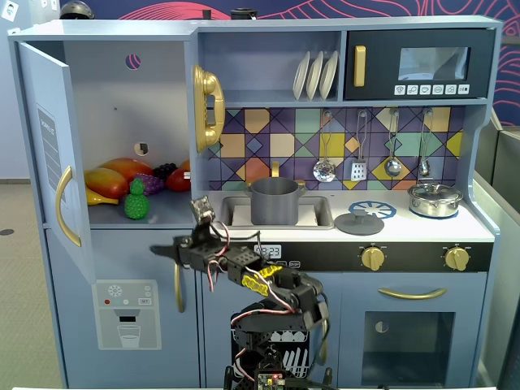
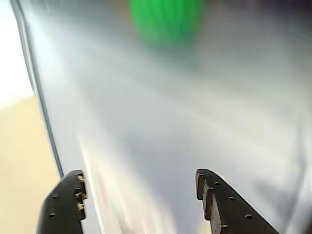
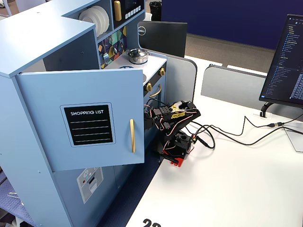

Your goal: Pick up the green pineapple from the left cabinet and place it in the gray recipient

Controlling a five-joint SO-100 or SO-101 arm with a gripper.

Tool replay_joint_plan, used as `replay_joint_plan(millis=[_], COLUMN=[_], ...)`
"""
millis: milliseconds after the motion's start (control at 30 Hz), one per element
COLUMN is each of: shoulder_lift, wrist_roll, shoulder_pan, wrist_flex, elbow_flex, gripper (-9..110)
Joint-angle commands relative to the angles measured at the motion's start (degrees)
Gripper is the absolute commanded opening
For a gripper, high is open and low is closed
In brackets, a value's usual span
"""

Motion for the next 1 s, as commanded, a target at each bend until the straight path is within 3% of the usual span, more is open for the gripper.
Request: replay_joint_plan(millis=[0, 367, 600, 967], shoulder_lift=[-2.3, -19.0, -32.7, -42.0], wrist_roll=[-1.2, -3.0, 2.1, 13.0], shoulder_pan=[-1.6, -0.1, 1.8, 4.0], wrist_flex=[-3.1, -8.6, -11.4, -13.0], elbow_flex=[-6.7, -19.8, -33.1, -41.5], gripper=[22, 30, 35, 35])
